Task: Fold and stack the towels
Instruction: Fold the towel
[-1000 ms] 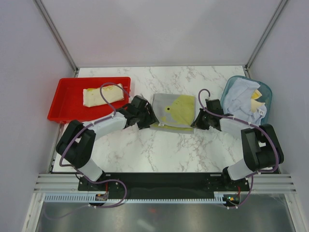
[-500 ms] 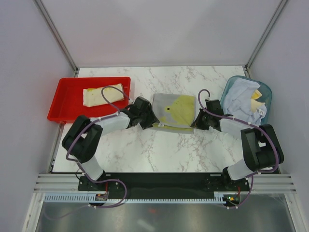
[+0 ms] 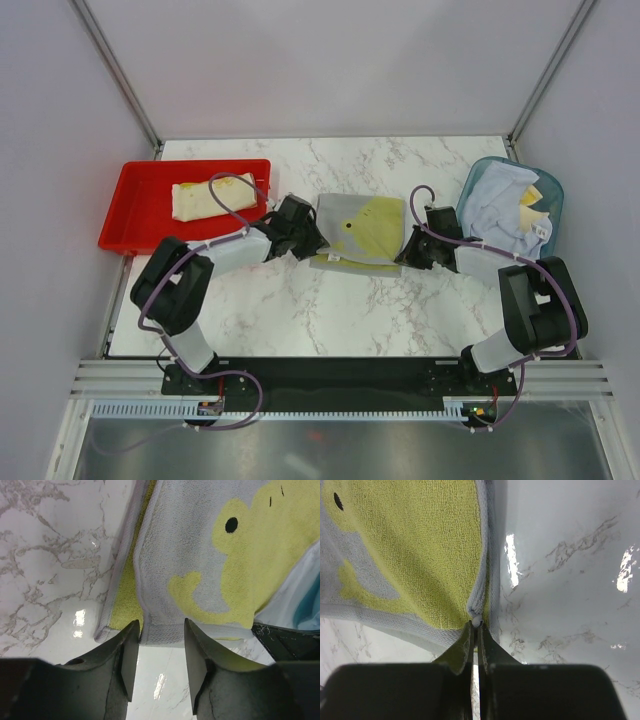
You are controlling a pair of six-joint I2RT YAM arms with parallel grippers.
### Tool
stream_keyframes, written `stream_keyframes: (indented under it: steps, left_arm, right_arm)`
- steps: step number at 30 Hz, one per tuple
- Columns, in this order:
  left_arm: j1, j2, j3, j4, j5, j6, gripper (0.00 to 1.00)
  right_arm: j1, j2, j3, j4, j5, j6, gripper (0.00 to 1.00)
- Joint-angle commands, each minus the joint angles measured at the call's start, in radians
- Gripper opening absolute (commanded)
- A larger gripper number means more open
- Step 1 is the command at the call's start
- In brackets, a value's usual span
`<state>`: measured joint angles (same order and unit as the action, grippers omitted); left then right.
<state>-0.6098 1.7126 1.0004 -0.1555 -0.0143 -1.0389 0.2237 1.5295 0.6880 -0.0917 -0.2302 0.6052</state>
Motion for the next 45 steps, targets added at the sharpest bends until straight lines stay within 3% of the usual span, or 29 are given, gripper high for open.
stream_keyframes:
  steps: [1,8,14,20,24,31,36,38,40,45]
  left_arm:
    - [0.004,0.024,0.033,0.005,-0.036,-0.046,0.46]
    - [0.004,0.021,0.064,-0.036,-0.041,-0.032,0.02]
    - [0.004,-0.07,0.078,-0.104,-0.084,0.063,0.02]
    - [0.004,-0.145,-0.043,-0.128,-0.09,0.146,0.02]
    - [0.004,-0.104,-0.083,-0.112,-0.09,0.204,0.02]
    - [0.004,-0.016,-0.08,-0.05,-0.076,0.267,0.02]
    - [-0.004,0.002,-0.057,-0.088,-0.075,0.287,0.02]
    - [-0.005,-0.017,-0.052,-0.113,-0.111,0.298,0.13]
    - [-0.005,-0.042,-0.03,-0.165,-0.14,0.315,0.32]
    - [-0.005,-0.102,0.032,-0.239,-0.181,0.352,0.44]
  right_arm:
    - [0.005,-0.006,-0.016,0.026,-0.008,-0.009,0.0]
    - [0.006,-0.018,0.028,-0.021,-0.027,-0.002,0.0]
    - [0.006,-0.12,0.1,-0.143,0.002,-0.007,0.0]
    - [0.016,-0.198,0.006,-0.148,0.003,0.028,0.0]
    - [0.019,-0.224,-0.122,-0.079,0.011,0.048,0.0]
    - [0.023,-0.175,-0.194,0.044,0.005,0.044,0.0]
    - [0.023,-0.207,-0.202,0.03,0.008,0.033,0.12]
    - [0.022,-0.25,-0.197,-0.008,0.006,0.031,0.21]
    - [0.023,-0.304,-0.176,-0.077,0.011,0.028,0.3]
    - [0.023,-0.368,-0.078,-0.23,0.037,0.021,0.4]
